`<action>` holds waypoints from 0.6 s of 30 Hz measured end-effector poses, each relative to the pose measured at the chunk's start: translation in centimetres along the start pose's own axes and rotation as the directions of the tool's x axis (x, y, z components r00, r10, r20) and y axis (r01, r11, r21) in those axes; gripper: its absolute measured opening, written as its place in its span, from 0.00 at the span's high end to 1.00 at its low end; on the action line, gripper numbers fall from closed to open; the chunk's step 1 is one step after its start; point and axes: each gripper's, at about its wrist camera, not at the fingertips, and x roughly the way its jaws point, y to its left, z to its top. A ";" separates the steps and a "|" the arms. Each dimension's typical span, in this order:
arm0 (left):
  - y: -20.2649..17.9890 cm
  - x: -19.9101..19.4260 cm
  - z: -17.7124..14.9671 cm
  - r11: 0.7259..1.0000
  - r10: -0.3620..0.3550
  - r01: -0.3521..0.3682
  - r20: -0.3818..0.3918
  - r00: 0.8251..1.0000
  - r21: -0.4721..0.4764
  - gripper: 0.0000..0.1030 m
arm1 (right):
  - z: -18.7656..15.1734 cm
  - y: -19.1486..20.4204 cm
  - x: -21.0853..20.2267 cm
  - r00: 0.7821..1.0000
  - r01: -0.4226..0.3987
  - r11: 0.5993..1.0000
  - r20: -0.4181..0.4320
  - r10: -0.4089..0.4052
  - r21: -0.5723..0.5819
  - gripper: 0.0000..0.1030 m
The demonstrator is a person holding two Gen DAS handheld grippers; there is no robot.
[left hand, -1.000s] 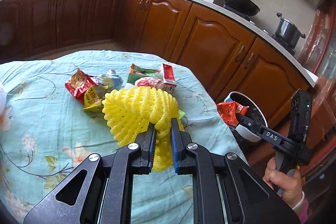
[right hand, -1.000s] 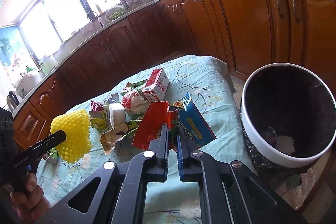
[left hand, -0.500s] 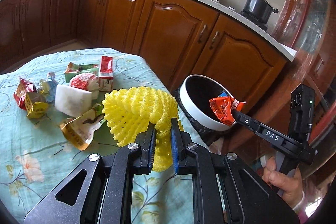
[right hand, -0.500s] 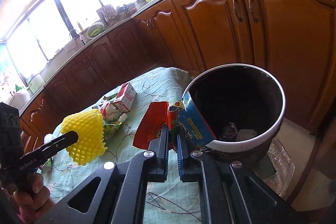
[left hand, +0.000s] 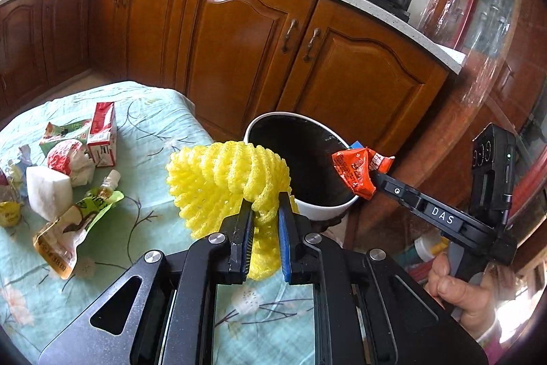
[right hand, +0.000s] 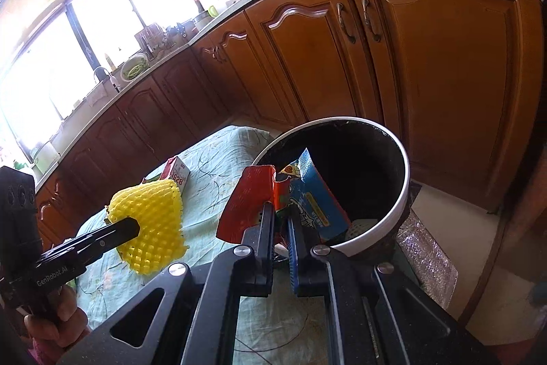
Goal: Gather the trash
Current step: 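Carry both items over the bin and open both tools to release them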
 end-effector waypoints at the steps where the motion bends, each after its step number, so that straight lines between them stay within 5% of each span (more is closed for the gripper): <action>1: -0.3 0.4 0.3 1.000 -0.005 0.005 -0.002 1.000 0.007 0.89 | 0.2 -0.3 0.1 1.000 0.001 1.000 0.000 -0.001 0.004 0.94; 18: -4.8 9.0 4.9 0.996 -0.081 0.085 -0.120 0.990 0.034 0.89 | 3.4 -3.8 3.4 0.997 0.053 0.998 -0.050 -0.052 0.028 0.93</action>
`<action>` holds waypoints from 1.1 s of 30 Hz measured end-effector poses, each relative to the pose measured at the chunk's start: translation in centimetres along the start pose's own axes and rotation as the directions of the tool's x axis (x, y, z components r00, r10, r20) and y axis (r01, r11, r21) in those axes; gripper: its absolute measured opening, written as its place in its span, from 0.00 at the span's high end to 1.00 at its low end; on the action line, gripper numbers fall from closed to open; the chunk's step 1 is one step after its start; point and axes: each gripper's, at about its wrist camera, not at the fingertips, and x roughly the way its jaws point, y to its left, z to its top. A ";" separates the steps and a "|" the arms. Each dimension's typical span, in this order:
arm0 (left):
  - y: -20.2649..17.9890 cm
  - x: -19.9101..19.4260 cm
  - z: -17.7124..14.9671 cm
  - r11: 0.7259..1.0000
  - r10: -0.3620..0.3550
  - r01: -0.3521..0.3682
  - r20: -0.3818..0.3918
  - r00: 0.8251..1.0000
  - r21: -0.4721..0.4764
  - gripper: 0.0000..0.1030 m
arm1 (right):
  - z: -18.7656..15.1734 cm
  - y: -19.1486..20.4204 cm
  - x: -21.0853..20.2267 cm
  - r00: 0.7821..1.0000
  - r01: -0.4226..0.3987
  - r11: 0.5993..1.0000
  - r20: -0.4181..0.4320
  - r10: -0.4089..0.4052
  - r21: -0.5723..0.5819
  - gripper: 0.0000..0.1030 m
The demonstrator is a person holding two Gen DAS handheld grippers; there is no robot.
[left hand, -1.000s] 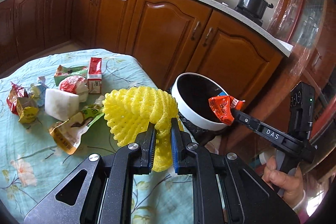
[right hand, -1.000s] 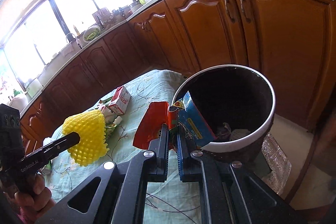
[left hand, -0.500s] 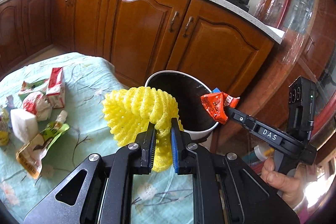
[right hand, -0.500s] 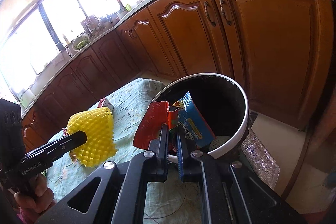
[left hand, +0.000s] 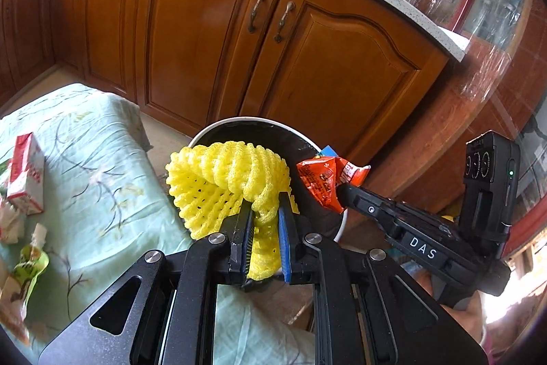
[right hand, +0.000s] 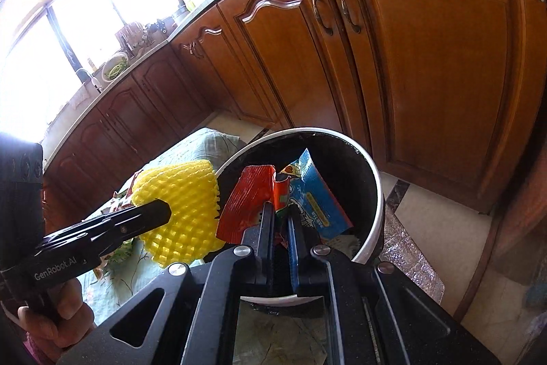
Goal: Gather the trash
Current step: 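Carry both items over the bin and open both tools to release them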
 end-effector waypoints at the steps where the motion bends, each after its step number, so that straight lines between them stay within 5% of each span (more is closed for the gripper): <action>1: -0.1 0.4 0.2 1.000 0.007 -0.007 -0.005 1.000 0.006 0.89 | 0.2 -0.1 0.3 1.000 0.007 1.000 -0.007 -0.007 -0.003 0.93; 7: -0.5 2.8 0.3 0.999 0.023 -0.022 -0.057 0.998 0.029 0.88 | 0.5 -0.7 1.5 0.998 0.037 0.999 -0.041 -0.037 -0.016 0.88; 12: -0.4 3.5 0.4 0.999 0.042 -0.040 -0.081 0.996 0.028 0.71 | 0.6 -1.5 2.2 0.997 0.042 0.999 -0.064 -0.043 -0.004 0.66; 19: 0.4 2.5 -0.3 0.998 0.054 -0.053 -0.053 0.997 0.015 0.55 | 0.0 -1.6 1.1 0.999 0.036 0.999 -0.037 -0.036 0.014 0.49; 23: 0.8 1.4 -1.2 0.998 0.069 -0.069 -0.034 0.997 0.009 0.53 | -0.6 -1.5 0.1 1.000 0.021 0.999 -0.010 -0.020 0.035 0.26; 29: 2.4 -1.3 -4.3 0.995 0.094 -0.094 -0.004 0.996 -0.044 0.49 | -2.1 -0.4 -1.2 1.000 -0.019 0.998 0.015 0.018 0.056 0.17; 33: 4.2 -3.4 -6.2 0.989 0.118 -0.117 0.013 0.993 -0.095 0.45 | -3.3 1.2 -0.9 0.997 -0.064 0.996 -0.044 0.067 0.055 0.10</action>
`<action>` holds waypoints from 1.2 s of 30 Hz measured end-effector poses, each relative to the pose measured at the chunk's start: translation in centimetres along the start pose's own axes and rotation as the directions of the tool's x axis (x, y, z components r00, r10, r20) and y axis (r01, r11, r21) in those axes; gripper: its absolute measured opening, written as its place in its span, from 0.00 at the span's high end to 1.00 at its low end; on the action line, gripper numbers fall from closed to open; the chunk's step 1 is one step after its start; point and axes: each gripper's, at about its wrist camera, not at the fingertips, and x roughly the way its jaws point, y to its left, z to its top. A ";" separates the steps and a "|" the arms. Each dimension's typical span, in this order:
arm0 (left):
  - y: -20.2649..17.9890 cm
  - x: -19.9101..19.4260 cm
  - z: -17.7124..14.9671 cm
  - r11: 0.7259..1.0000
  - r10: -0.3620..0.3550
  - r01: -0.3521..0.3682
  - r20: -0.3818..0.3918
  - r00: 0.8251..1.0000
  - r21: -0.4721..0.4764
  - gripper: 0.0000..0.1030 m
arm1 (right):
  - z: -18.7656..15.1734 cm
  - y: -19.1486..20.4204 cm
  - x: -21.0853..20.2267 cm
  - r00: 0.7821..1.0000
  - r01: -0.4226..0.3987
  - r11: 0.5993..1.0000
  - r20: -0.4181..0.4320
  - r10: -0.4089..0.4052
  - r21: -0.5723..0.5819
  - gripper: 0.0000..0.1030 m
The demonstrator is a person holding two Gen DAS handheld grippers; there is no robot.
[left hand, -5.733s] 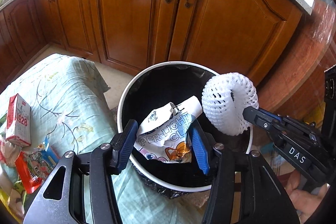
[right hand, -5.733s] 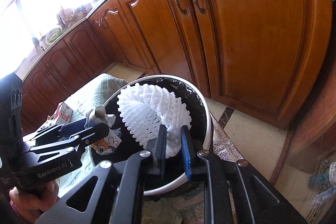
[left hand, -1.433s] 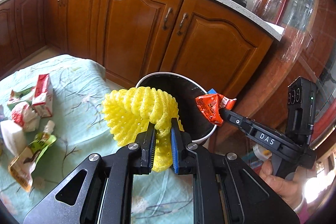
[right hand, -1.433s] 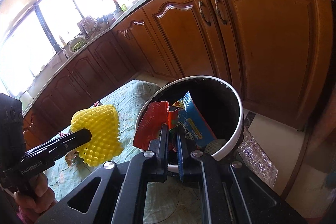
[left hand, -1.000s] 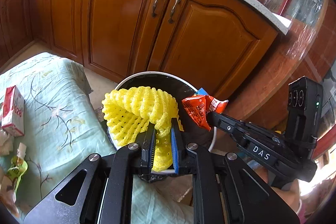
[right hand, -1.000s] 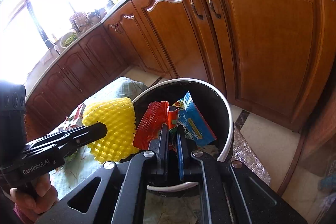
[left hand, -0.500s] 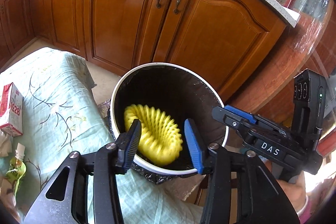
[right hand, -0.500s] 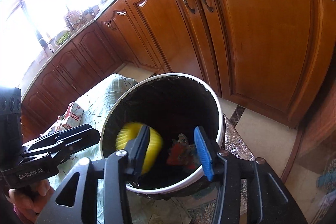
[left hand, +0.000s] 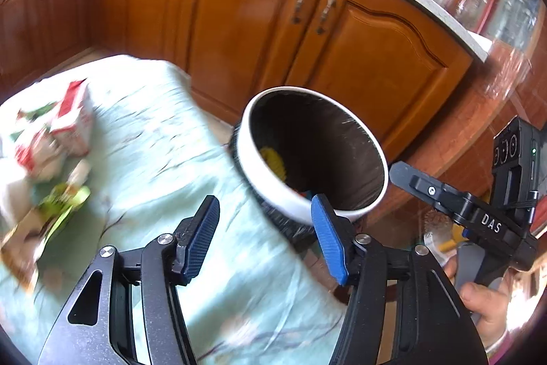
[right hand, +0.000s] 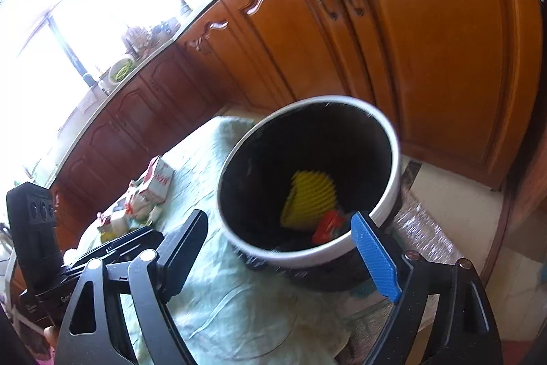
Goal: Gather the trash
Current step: 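Carry both items over the bin and open both tools to release them, then move both tools back over the table toward the snack packets, then grasp the yellow snack packet with the left tool while the right tool grasps the green drink pouch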
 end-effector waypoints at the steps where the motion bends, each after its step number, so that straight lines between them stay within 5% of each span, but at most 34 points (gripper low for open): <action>1: 0.5 -0.5 -0.3 1.000 0.004 -0.004 0.003 1.000 -0.011 0.45 | -0.3 0.5 0.2 1.000 0.000 1.000 -0.014 0.000 -0.001 0.06; 16: 9.0 -8.8 -5.1 0.977 0.134 -0.118 0.082 0.988 -0.175 0.44 | -5.0 10.0 1.7 0.991 -0.123 0.985 -0.064 0.116 -0.120 0.03; 27: 16.3 -13.2 -7.3 0.933 0.248 -0.208 0.107 0.963 -0.293 0.43 | -7.3 15.8 5.8 0.949 -0.257 0.963 -0.209 0.234 -0.088 0.04; 33: 20.0 -14.4 -7.0 0.900 0.306 -0.251 0.107 0.946 -0.357 0.43 | -7.7 17.4 8.3 0.928 -0.295 0.955 -0.244 0.281 -0.024 0.21; 36: 21.6 -14.5 -6.5 0.887 0.324 -0.267 0.096 0.941 -0.377 0.43 | -7.5 17.9 9.5 0.922 -0.299 0.954 -0.255 0.292 0.012 0.38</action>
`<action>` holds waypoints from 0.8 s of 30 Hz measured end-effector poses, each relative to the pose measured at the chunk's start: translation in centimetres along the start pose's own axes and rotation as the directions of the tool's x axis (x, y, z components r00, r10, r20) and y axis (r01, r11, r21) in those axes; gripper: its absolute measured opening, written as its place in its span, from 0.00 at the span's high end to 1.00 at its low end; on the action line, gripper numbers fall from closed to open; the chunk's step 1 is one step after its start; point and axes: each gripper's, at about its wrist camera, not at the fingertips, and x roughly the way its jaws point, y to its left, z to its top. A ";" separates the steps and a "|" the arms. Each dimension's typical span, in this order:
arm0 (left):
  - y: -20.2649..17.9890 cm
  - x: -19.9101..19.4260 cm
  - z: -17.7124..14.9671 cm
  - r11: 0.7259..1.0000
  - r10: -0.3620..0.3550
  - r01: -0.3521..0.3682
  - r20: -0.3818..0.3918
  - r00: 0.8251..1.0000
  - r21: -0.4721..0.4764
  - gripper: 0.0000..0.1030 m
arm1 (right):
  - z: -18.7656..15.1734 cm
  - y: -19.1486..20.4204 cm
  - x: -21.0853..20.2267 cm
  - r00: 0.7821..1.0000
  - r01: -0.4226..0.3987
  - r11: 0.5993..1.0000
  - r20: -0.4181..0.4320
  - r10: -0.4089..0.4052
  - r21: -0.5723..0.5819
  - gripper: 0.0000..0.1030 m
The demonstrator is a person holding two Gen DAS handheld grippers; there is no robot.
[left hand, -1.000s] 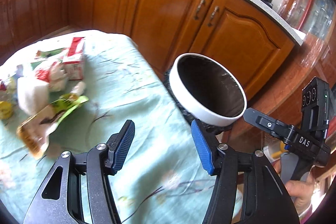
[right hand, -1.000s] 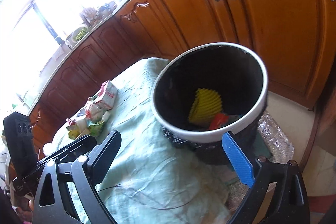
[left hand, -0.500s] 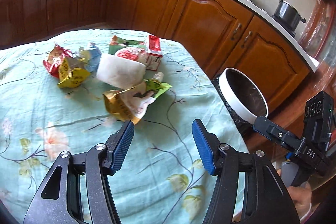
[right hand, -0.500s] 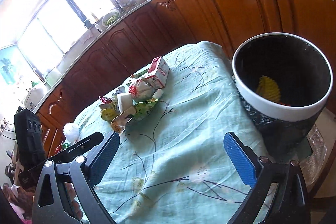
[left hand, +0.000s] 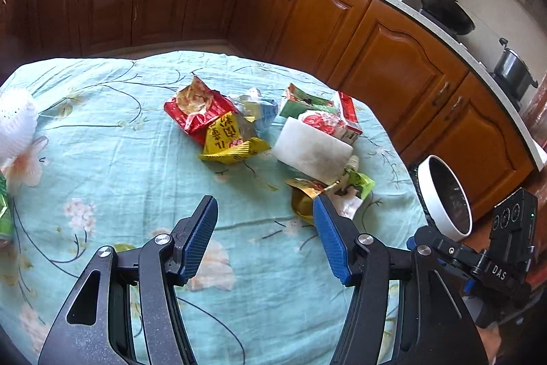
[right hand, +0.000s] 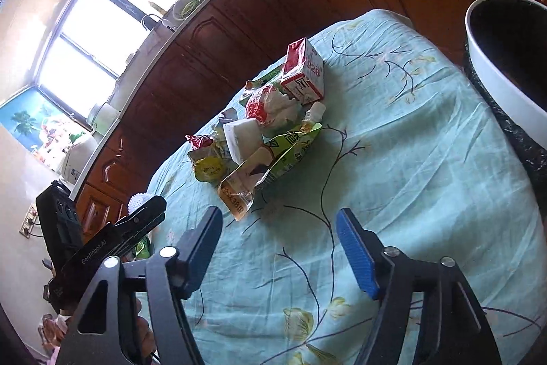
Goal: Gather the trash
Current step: 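Grasp the yellow snack packet with the left tool while the right tool grasps the green drink pouch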
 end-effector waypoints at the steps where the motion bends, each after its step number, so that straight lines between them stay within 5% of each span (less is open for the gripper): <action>1: 0.2 0.2 0.4 1.000 0.002 -0.002 -0.001 1.000 -0.004 0.43 | 0.1 0.0 0.5 1.000 0.008 1.000 -0.005 -0.008 0.008 0.40; 9: 1.5 2.9 4.0 0.999 0.044 -0.044 -0.012 0.999 -0.023 0.43 | 1.1 -1.0 3.9 0.996 -0.070 0.989 -0.039 0.076 0.134 0.42; 14: 2.3 5.8 5.3 0.998 0.063 -0.064 -0.054 0.997 -0.029 0.45 | 1.5 -1.1 6.4 0.994 -0.080 0.983 -0.055 0.091 0.167 0.55; 16: 2.4 6.7 5.3 0.998 0.063 -0.065 -0.071 0.996 -0.023 0.55 | 1.6 -1.3 7.2 0.993 -0.090 0.981 -0.055 0.101 0.172 0.62; 20: 2.3 7.9 4.8 0.998 0.063 -0.063 -0.107 0.992 -0.004 0.81 | 1.6 -1.1 7.3 0.994 -0.081 0.986 -0.055 0.090 0.143 0.92; 24: 2.0 7.3 4.0 0.999 0.050 -0.049 -0.105 0.993 0.010 0.98 | 1.2 -0.6 5.8 0.997 -0.070 0.994 -0.033 0.073 0.082 0.94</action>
